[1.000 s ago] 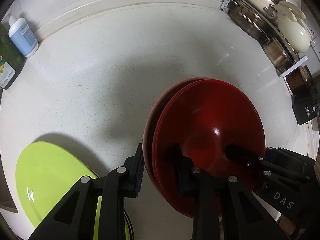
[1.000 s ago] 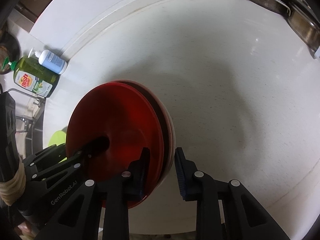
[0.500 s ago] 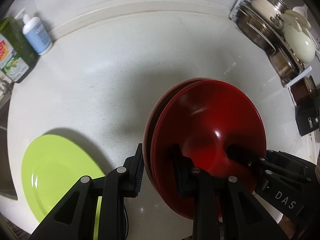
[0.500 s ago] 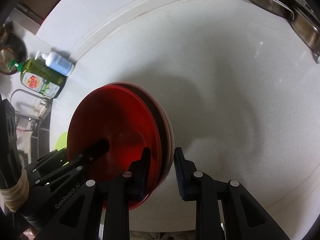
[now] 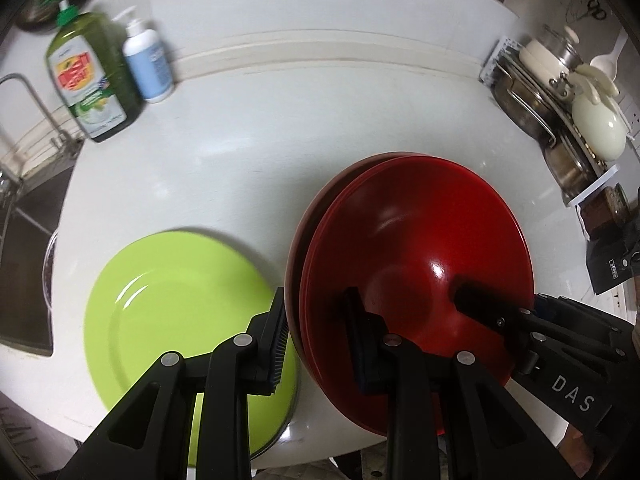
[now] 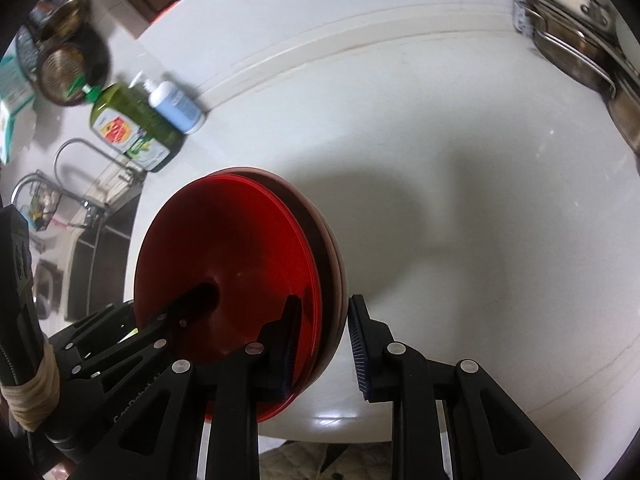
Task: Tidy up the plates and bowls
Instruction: 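Lift the nested bowls with both tools and carry them over the lime-green plate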
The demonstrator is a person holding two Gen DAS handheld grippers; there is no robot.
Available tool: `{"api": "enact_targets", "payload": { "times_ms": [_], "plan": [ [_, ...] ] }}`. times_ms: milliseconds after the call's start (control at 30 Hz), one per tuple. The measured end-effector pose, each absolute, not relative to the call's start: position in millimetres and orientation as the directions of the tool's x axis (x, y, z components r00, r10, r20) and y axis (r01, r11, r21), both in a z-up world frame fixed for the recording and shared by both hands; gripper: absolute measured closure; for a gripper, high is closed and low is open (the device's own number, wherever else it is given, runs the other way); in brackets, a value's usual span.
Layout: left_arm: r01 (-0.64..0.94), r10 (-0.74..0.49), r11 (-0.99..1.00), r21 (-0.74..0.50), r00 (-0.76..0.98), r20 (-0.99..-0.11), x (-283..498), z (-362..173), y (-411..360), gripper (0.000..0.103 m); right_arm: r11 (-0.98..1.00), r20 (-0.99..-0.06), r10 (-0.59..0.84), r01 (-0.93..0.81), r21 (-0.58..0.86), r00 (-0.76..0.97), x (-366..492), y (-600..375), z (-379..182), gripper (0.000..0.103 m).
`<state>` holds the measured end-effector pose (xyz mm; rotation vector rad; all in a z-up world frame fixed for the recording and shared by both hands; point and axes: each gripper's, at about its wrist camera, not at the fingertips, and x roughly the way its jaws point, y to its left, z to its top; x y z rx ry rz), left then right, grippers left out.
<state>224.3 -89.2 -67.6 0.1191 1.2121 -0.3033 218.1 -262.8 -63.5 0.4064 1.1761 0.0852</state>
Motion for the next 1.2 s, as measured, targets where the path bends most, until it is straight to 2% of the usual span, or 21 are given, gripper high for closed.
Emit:
{"api": "enact_targets", "payload": {
  "times_ms": [633, 1200],
  "plan": [
    [0.183, -0.126, 0.981, -0.07, 0.319, -0.939, 198.9, -59.4, 36.2, 0.076, 0.929, -0.879, 0.33, 0.044, 0.366, 0.344, 198.0, -146.2, -63.4, 0.077],
    [0.096, -0.097, 0.993, -0.076, 0.249, -0.964, 224.6, -91.7, 72.8, 0.076, 0.939, -0.91, 0.33, 0.014, 0.344, 0.251, 222.5, -110.6, -90.7, 0.077]
  ]
}}
